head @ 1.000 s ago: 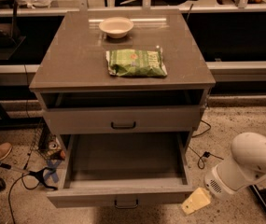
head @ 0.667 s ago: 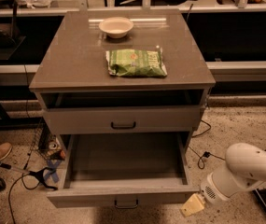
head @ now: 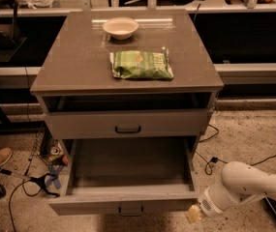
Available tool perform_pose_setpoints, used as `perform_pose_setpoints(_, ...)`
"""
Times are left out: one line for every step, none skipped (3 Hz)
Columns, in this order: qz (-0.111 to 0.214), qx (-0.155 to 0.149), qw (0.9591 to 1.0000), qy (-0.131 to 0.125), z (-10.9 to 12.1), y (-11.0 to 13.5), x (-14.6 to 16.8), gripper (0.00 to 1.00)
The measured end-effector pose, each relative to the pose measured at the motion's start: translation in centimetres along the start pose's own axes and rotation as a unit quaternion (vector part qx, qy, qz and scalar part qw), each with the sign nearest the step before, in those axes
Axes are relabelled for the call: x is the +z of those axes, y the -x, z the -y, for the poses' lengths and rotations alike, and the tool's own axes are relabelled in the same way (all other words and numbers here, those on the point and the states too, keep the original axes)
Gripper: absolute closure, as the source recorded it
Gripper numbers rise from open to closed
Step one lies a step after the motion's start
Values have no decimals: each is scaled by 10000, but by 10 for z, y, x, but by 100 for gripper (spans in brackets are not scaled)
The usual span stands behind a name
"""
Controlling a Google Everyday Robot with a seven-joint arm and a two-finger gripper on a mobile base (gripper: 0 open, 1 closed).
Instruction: Close middle drawer
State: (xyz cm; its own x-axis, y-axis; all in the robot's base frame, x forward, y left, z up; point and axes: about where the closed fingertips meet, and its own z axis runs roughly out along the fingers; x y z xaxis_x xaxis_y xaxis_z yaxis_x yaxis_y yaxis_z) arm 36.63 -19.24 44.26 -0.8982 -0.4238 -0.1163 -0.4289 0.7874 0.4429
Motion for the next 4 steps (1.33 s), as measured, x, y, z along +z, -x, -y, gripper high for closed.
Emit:
perform_pose_setpoints(369,-139,9992,40,12,48,39,100)
perform_pose_setpoints(369,-139,9992,40,12,48,39,100)
perform_pose_setpoints(649,-200,9977,20,29,75,43,100)
perform_pose_setpoints(1006,-294,9945,44,45,110,49,100)
